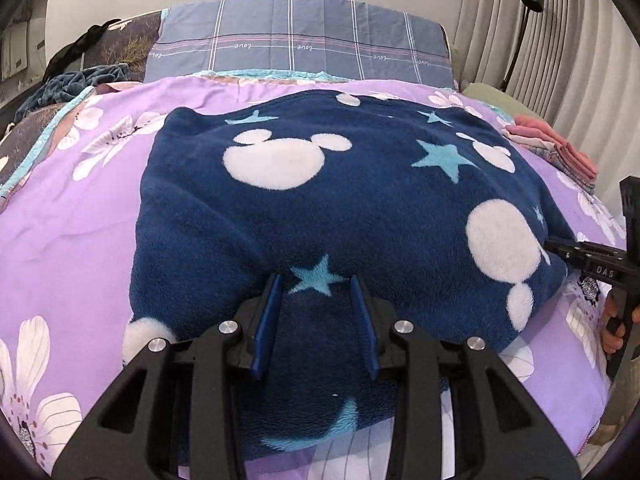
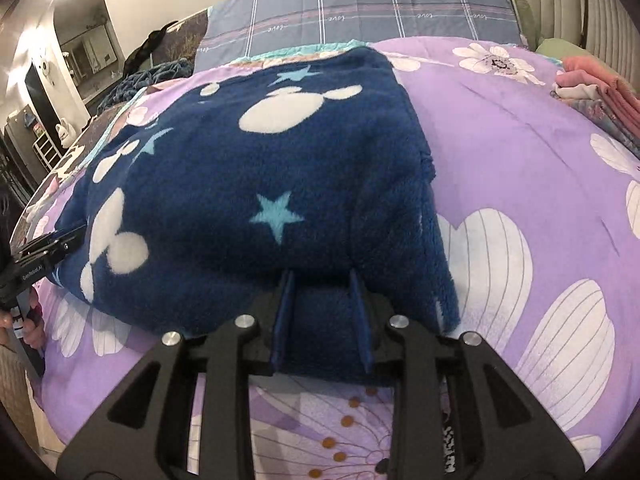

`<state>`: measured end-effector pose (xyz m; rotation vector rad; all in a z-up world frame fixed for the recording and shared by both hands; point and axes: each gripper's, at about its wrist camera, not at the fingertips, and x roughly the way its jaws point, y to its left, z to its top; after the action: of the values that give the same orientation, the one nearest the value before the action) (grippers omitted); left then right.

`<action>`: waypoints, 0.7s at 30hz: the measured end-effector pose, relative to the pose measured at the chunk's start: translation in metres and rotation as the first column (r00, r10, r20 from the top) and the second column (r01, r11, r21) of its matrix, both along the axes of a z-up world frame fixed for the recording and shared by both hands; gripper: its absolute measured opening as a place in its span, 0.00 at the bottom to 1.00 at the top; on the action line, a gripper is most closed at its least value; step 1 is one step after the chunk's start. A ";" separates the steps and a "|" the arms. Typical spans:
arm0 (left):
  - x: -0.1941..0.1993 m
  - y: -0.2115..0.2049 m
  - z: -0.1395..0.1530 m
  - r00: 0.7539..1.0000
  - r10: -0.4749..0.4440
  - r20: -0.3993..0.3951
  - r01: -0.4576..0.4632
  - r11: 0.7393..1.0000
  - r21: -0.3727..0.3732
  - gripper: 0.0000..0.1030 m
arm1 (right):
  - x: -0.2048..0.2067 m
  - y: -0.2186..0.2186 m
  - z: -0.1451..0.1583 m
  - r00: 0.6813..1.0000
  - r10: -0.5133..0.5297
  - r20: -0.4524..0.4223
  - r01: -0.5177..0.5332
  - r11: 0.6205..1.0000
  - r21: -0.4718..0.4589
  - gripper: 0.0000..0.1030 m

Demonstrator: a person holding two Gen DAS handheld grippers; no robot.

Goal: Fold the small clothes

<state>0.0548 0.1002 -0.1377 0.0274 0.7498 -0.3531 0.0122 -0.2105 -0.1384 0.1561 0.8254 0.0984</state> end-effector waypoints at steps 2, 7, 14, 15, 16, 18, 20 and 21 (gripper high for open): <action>-0.004 -0.001 0.009 1.000 -0.004 0.028 0.004 1.000 0.007 0.35 | -0.006 0.000 0.008 1.000 -0.020 0.018 0.020 1.000 0.010 0.27; -0.012 0.001 0.043 0.991 -0.027 0.129 0.036 0.997 -0.072 0.34 | -0.004 0.009 0.051 0.988 -0.021 0.156 0.019 1.000 0.011 0.27; 0.019 0.003 -0.005 1.000 0.025 0.014 -0.025 0.999 -0.048 0.35 | 0.043 -0.002 0.007 0.995 -0.096 -0.012 0.096 0.995 -0.015 0.43; 0.019 0.005 0.001 1.000 0.027 0.009 -0.026 0.998 -0.059 0.35 | 0.040 -0.003 0.002 0.996 -0.085 0.021 0.085 0.996 -0.013 0.43; 0.019 0.005 0.002 1.000 0.031 -0.001 -0.031 0.998 -0.060 0.35 | 0.038 -0.001 0.004 0.997 -0.073 0.029 0.074 0.997 -0.033 0.43; 0.019 0.000 0.001 1.000 0.029 0.007 -0.028 0.999 -0.039 0.35 | 0.036 0.003 0.008 0.996 -0.086 0.019 0.086 0.995 -0.048 0.43; 0.018 -0.003 0.003 1.000 0.030 0.010 -0.030 0.999 -0.020 0.35 | 0.037 0.007 0.006 0.996 -0.083 0.014 0.084 0.994 -0.070 0.44; 0.018 -0.005 0.003 0.999 0.031 0.011 -0.031 0.999 -0.016 0.35 | 0.038 0.007 0.008 0.997 -0.081 0.010 0.082 0.994 -0.074 0.44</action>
<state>0.0728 0.0954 -0.1349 0.0029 0.7349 -0.3293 0.0501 -0.2036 -0.1309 0.1190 0.8138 -0.0087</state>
